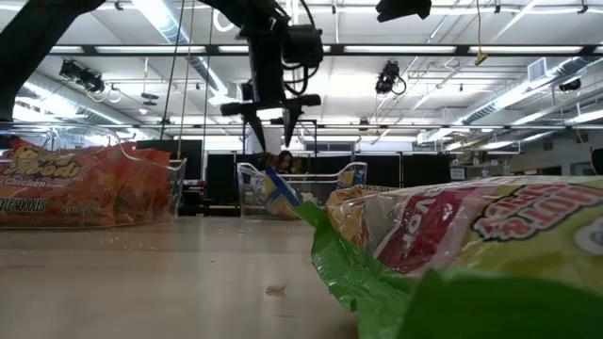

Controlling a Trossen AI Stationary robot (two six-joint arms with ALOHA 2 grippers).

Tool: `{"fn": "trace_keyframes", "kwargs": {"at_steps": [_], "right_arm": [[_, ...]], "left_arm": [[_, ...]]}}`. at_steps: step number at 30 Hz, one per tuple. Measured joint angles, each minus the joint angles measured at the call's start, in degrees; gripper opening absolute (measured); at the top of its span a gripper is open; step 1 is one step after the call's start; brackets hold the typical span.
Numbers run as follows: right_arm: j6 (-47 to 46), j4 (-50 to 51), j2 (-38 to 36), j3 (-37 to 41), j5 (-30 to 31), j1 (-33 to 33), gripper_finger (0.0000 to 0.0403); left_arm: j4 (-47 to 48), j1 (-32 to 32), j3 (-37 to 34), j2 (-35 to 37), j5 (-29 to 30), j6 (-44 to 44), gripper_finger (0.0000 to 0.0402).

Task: Sort Maruchan noodles
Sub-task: Put the blue noodles into the middle transparent bin

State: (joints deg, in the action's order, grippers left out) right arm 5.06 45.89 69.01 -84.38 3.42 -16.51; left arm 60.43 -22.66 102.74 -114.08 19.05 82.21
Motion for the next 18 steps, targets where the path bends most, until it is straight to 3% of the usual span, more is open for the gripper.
{"fn": "trace_keyframes", "kwargs": {"at_steps": [8, 18], "right_arm": [[2.63, 4.62, -0.42, 0.0, -0.05, -1.62, 0.0168], [2.69, 7.27, -2.54, 0.0, -3.5, -3.82, 0.0168]], "left_arm": [[2.31, -4.08, -0.04, -3.04, -5.36, -4.01, 0.0211], [-4.49, -9.09, -0.07, -5.6, -11.64, -7.11, 0.0178]]}}
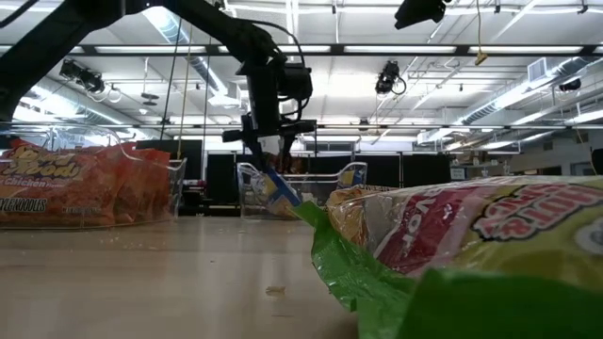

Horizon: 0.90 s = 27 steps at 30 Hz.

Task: Sort Maruchan noodles
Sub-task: Put the blue noodles into the middle transparent bin

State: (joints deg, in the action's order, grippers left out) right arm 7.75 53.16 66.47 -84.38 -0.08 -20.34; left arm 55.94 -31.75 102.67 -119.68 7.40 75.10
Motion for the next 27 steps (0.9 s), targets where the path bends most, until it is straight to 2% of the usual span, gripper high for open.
{"fn": "trace_keyframes", "kwargs": {"at_steps": [4, 7, 19, 23, 27], "right_arm": [[0.0, 0.33, -0.94, 0.0, 0.0, -0.87, 0.0168], [0.0, 0.32, -1.17, 0.0, 0.0, -1.57, 0.0168], [0.39, 1.07, -1.2, 0.0, 0.0, -3.8, 0.0168], [0.39, 1.62, -1.2, 0.0, 0.0, -3.8, 0.0168], [0.39, 1.58, -1.2, 0.0, -0.01, -3.8, 0.0168]], "left_arm": [[1.62, -0.39, 0.0, 0.0, 1.39, -3.17, 0.0157], [3.66, 0.11, 0.0, 0.0, 1.38, -1.99, 0.0144], [2.47, 1.03, 0.02, -3.34, -0.17, -1.69, 0.0159], [1.49, 1.12, 0.02, -3.5, 0.79, -3.99, 0.0126], [1.97, 1.16, 0.02, -3.54, 2.04, -7.37, 0.0056]]}}
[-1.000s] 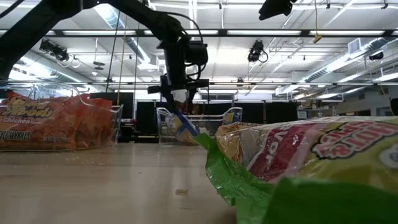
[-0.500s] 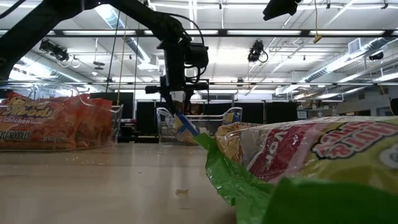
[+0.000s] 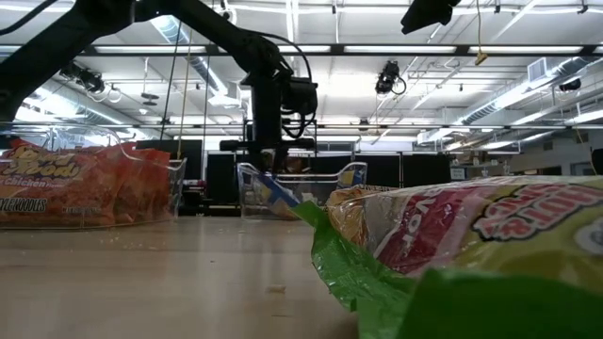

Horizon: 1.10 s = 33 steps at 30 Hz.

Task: Sort Maruchan noodles
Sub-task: Put the blue noodles into the middle transparent bin

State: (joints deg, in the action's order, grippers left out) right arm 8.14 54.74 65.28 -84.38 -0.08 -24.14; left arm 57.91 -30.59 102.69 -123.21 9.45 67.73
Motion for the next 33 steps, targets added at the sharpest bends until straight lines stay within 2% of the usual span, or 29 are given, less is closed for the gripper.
{"fn": "trace_keyframes", "kwargs": {"at_steps": [3, 6, 11, 15, 24, 33], "right_arm": [[0.0, 0.04, 0.0, 0.0, 0.01, 0.0, 0.0168], [-0.22, 1.16, -0.22, 0.0, 0.01, 0.0, 0.0168], [-0.4, 1.92, -0.33, 0.0, 0.01, -0.02, 0.0168], [-0.44, 1.92, -0.33, 0.0, 0.03, -0.02, 0.0168], [-1.08, 2.73, -0.33, 0.0, 0.27, -0.02, 0.0168], [-0.92, 2.49, -0.33, 0.0, 0.33, -0.02, 0.0168]], "left_arm": [[0.53, 0.07, 0.13, 0.1, 0.98, -2.62, 0.0011], [5.68, 0.08, 2.76, 0.38, 3.83, -5.29, 0.0008], [15.73, 0.07, 9.69, 1.07, 12.73, -8.53, 0.0004], [17.84, 0.07, 9.86, 1.04, 12.99, -8.17, 0.0003], [17.73, 2.3, 2.24, 0.91, 11.98, 0.62, 0.0018], [16.48, 1.36, 1.97, 0.91, 9.92, -3.44, 0.0062]]}}
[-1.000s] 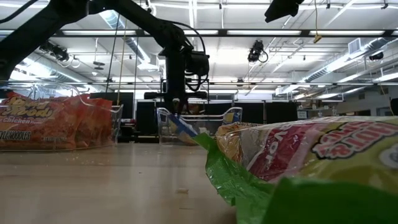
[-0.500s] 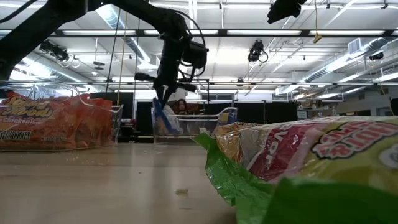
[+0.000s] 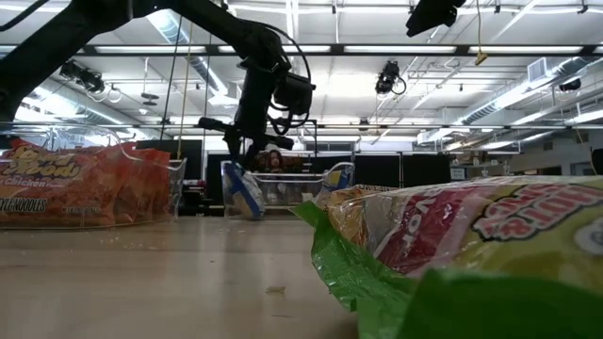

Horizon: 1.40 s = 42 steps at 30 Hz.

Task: Sort Maruchan noodles
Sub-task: Put the blue noodles into the middle transparent bin, then adjust the middle transparent bin

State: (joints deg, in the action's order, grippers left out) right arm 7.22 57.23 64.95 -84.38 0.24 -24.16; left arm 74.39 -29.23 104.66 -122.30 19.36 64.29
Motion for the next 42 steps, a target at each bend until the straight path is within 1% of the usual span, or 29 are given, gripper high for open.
{"fn": "trace_keyframes", "kwargs": {"at_steps": [4, 7, 9, 11, 14, 15, 19, 23, 27, 30, 35, 37, 38, 40, 42], "right_arm": [[0.0, 0.12, 0.0, 0.0, 0.04, 0.0, 0.0168], [0.0, 0.37, 0.0, 0.0, 0.14, 0.0, 0.0168], [0.0, 0.61, 0.0, 0.0, 0.36, -0.21, 0.0168], [-0.13, 1.49, 0.02, 0.0, 1.86, -0.68, 0.0168], [-0.09, 3.78, 0.57, -0.02, 5.21, -2.15, 0.0168], [-0.09, 4.9, 0.67, -0.02, 5.9, -2.96, 0.0168], [-1.12, 9.88, 0.42, -0.04, 6.15, -5.52, 0.0168], [-1.93, 13.59, -0.56, -0.04, 6.0, -7.27, 0.0168], [-3.17, 15.64, -1.65, -0.04, 5.82, -7.83, 0.0168], [-4.4, 16.53, -2.74, -0.04, 5.71, -7.82, 0.0168], [-4.74, 16.32, -3.94, -0.04, 5.69, -7.82, 0.0168], [-4.68, 15.79, -4.15, -0.04, 5.69, -7.85, 0.0168], [-4.68, 15.61, -4.2, -0.04, 5.69, -7.85, 0.0168], [-4.74, 15.26, -4.25, -0.04, 5.67, -7.85, 0.0168], [-4.72, 15.3, -4.23, -0.04, 5.67, -7.89, 0.0168]], "left_arm": [[1.18, -1.5, 0.01, 0.74, -1.5, -2.03, 0.0097], [2.69, -1.95, 1.6, 2.23, -0.56, -2.06, 0.0121], [1.83, -1.82, 3.4, 3.17, 0.22, -3.05, 0.0133], [-0.82, -0.93, 5.57, 3.47, 0.37, -5.25, 0.014], [-10.4, 1.16, 7.06, 3.69, -1.37, -9.24, 0.0143], [-14.1, 1.76, 7.06, 3.63, -1.67, -9.29, 0.0143], [-23.98, 3.43, 7.07, 0.32, -2.01, -6.31, 0.0143], [-31.28, 3.91, 6.92, -3.29, -2.0, -7.97, 0.0143], [-29.66, 3.94, 6.95, -6.0, -2.92, -7.97, 0.0143], [-29.0, 3.88, 6.89, -6.42, -3.04, -7.99, 0.0143], [-30.47, 4.45, 6.92, -7.82, -2.81, -7.98, 0.0143], [-33.64, 4.91, 7.0, -8.98, -3.72, -7.98, 0.0143], [-33.69, 5.12, 6.86, -9.35, -4.43, -7.98, 0.0143], [-37.67, 5.64, 6.94, -10.26, -4.78, -7.86, 0.0143], [-38.99, 5.96, 6.89, -10.46, -5.06, -8.0, 0.0143]]}}
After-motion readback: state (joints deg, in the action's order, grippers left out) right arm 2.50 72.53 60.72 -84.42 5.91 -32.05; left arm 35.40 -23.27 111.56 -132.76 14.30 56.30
